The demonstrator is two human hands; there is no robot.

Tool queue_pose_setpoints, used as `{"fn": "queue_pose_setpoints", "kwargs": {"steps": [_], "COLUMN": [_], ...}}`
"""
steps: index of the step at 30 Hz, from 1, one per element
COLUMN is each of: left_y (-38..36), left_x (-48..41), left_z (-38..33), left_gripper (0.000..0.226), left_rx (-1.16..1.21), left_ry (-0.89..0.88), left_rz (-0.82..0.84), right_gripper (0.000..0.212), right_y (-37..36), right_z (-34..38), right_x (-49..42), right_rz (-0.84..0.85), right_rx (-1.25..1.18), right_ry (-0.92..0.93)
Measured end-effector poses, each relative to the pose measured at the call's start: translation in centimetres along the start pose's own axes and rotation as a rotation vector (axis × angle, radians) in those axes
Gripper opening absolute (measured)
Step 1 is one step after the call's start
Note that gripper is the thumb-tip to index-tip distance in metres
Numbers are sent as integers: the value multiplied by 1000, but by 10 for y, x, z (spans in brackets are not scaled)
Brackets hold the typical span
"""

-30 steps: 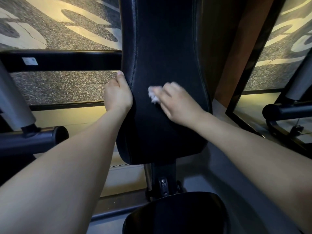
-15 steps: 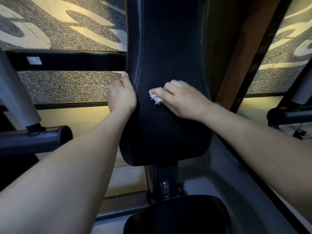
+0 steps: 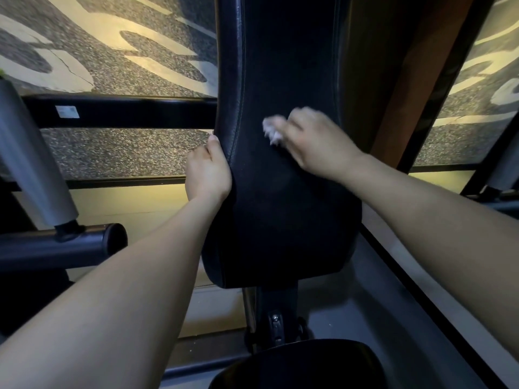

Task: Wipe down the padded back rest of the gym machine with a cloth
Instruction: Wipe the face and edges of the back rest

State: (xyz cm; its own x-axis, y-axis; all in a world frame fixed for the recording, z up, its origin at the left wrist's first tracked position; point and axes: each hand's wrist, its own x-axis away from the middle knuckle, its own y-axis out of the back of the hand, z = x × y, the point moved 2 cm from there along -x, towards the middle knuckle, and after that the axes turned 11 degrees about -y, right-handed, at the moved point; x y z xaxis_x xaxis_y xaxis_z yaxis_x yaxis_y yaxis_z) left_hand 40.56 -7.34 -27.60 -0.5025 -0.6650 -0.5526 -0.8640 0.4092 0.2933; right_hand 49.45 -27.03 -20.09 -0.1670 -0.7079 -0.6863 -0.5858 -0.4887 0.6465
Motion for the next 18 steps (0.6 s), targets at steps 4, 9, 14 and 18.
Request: {"fn": "queue_pose_setpoints", "kwargs": {"steps": [4, 9, 14, 18], "left_y": [1, 1, 2, 3], "left_x": [1, 0, 1, 1], "left_z": [-1, 1, 0, -1], "left_gripper": [65, 68, 68, 67], "left_rx": [-2, 9, 3, -13], "left_ry": [2, -2, 13, 6], "left_rz": [6, -2, 3, 13], "right_gripper": [41, 39, 42, 42], "right_y": [5, -14, 2, -4], "right_z": [-4, 35, 3, 22], "right_x": [-33, 2, -37, -48], "right_rz": [-123, 24, -67, -122], "right_rx": [-56, -108, -30, -120], "right_ry": [-371, 45, -133, -317]}}
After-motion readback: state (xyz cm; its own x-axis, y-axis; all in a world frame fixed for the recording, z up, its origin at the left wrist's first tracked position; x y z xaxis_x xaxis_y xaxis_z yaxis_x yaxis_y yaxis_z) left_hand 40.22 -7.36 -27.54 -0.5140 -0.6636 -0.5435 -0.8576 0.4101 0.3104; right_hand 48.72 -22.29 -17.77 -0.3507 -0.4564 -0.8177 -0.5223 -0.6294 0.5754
